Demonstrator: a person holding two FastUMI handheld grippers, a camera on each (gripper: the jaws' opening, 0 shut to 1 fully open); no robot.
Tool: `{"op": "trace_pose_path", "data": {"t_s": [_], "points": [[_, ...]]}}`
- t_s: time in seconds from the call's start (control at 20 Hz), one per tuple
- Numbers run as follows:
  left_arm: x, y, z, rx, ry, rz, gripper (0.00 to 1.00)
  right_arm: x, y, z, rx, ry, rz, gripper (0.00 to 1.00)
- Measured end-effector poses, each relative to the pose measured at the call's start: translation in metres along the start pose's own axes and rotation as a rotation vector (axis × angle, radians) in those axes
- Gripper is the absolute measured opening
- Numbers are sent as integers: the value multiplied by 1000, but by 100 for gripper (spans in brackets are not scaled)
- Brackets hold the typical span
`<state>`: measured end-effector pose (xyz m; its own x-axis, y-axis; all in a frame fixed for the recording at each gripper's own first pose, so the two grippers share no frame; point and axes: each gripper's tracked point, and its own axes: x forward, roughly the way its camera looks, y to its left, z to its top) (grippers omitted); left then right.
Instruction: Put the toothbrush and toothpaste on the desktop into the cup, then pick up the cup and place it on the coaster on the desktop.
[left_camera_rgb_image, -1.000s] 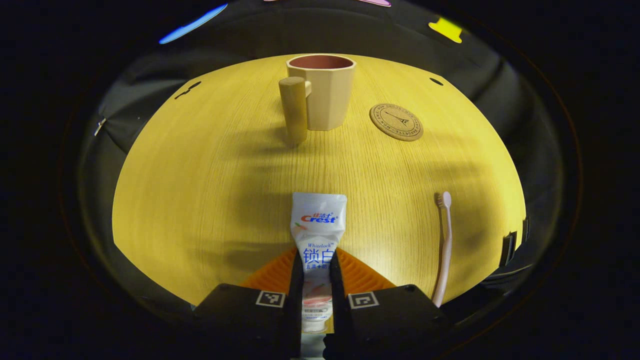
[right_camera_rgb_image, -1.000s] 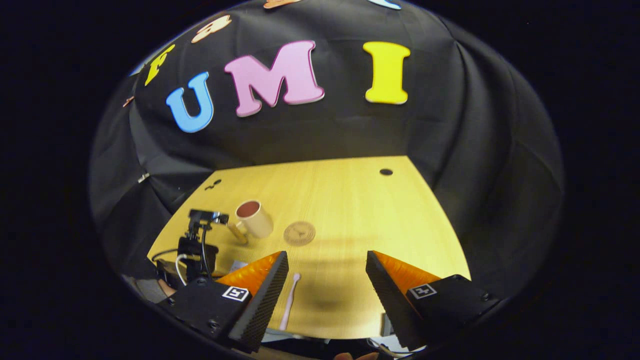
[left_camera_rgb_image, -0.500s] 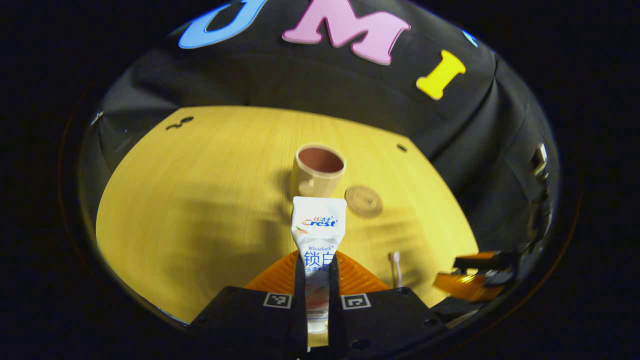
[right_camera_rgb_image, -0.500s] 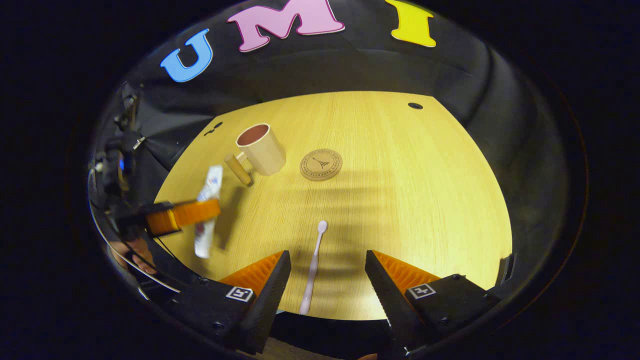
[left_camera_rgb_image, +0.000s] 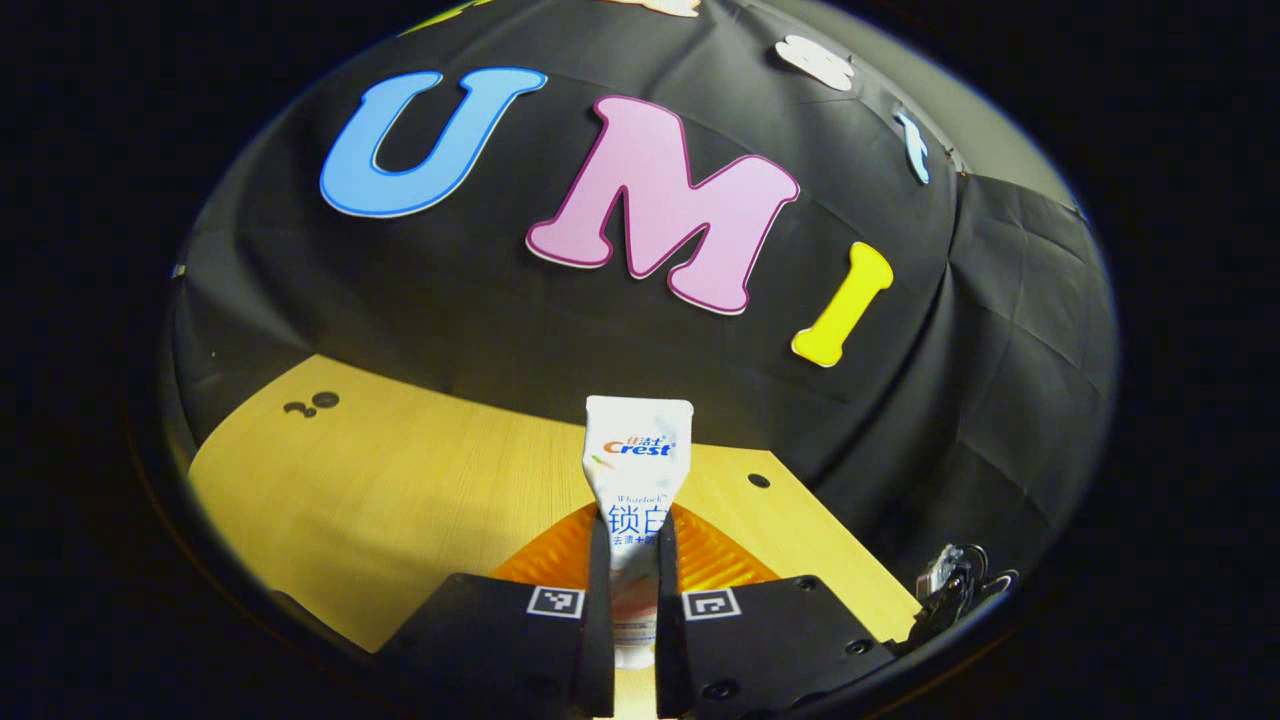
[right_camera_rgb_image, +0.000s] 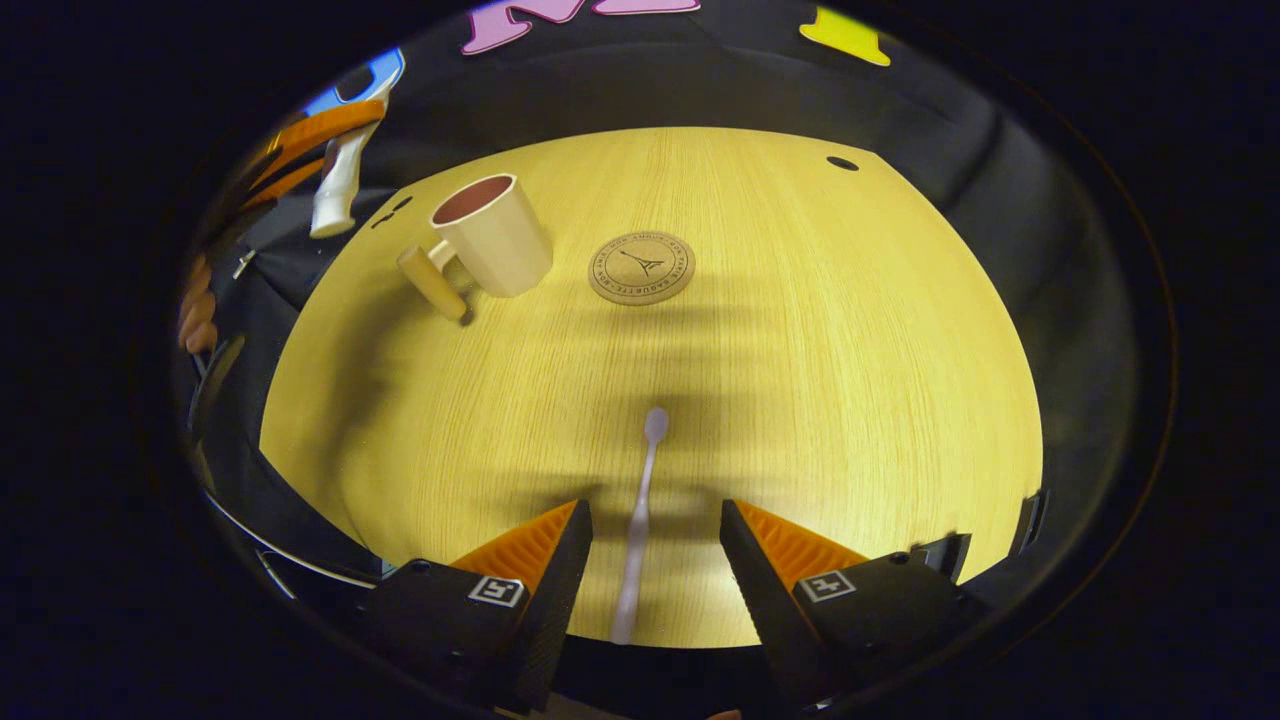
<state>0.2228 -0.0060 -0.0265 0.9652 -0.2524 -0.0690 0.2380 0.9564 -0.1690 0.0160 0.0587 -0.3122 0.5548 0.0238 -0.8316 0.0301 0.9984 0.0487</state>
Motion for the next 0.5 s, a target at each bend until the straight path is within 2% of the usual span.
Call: {"op": "trace_pose_path", "data": {"t_s": [0.15,0.2,0.25,0.4,0.5], "points": [[34,5,-2,11,-11,-10,21,9,-1,-4,-9,33,-31,78],[43,6,-5,11,-13,-9,21,13,1,-4,-8,41,-34,92],[53,9,-11,10,-8,-2,21,17,1,-5,-8,49,-40,77],[74,14,-25,16,1,10,21,23,2,-5,12,68,-52,77],[83,16,-27,15,-12,17,21,27,2,-6,27,84,-57,72]]}}
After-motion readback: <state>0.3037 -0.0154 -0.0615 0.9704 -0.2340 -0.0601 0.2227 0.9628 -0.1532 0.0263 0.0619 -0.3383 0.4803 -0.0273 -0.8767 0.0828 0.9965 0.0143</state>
